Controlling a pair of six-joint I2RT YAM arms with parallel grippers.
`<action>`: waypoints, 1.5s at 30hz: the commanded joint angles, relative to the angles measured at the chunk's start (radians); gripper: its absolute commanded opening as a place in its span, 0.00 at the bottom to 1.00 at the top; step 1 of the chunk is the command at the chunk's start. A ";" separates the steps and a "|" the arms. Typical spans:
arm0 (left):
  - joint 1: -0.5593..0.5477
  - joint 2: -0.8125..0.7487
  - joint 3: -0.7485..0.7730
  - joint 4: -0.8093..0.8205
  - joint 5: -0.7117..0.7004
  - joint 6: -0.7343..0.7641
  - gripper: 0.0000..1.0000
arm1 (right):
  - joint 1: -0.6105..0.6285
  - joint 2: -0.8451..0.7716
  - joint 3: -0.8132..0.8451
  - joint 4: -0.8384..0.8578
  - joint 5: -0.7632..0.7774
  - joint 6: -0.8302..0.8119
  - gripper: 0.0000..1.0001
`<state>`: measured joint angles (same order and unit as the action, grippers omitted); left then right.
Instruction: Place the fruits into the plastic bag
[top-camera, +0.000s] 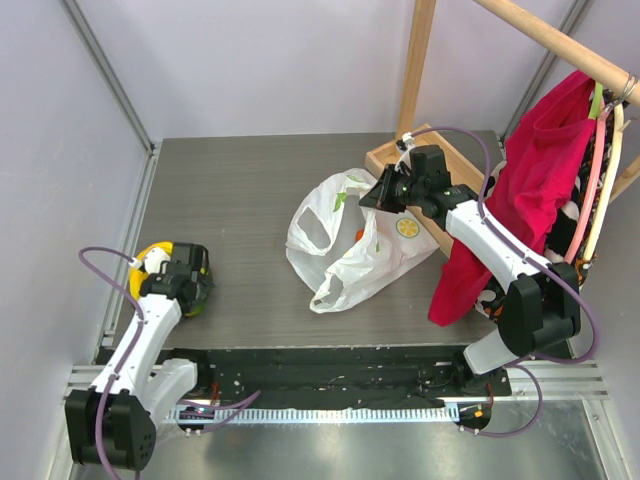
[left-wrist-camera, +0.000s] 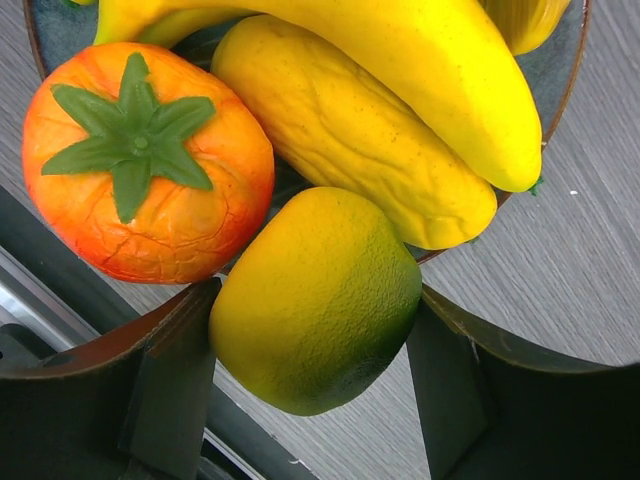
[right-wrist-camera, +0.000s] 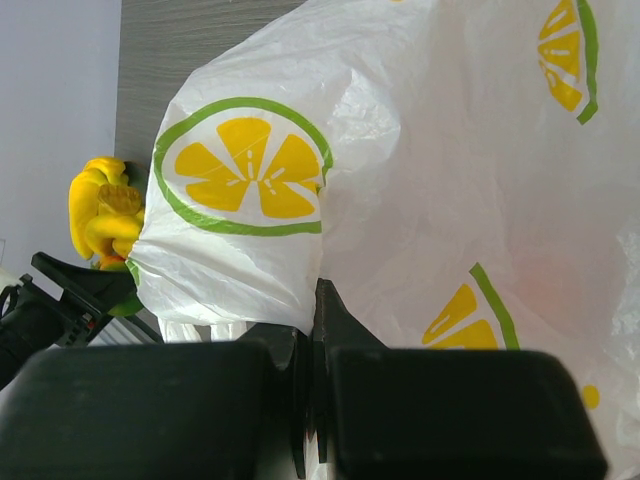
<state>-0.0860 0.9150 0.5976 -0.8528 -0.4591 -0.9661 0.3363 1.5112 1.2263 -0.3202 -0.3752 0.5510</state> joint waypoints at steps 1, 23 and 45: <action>0.006 -0.033 0.019 -0.012 -0.010 -0.019 0.60 | -0.003 -0.054 0.006 0.023 0.012 -0.017 0.01; 0.006 -0.248 0.208 -0.062 0.157 0.168 0.56 | -0.003 -0.049 0.019 0.021 0.001 -0.017 0.01; -0.440 0.212 0.476 0.576 0.439 0.296 0.51 | -0.003 -0.040 0.030 0.020 -0.008 -0.011 0.01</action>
<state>-0.3954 1.0286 0.9596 -0.5014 -0.0723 -0.7204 0.3363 1.5002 1.2263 -0.3222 -0.3763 0.5480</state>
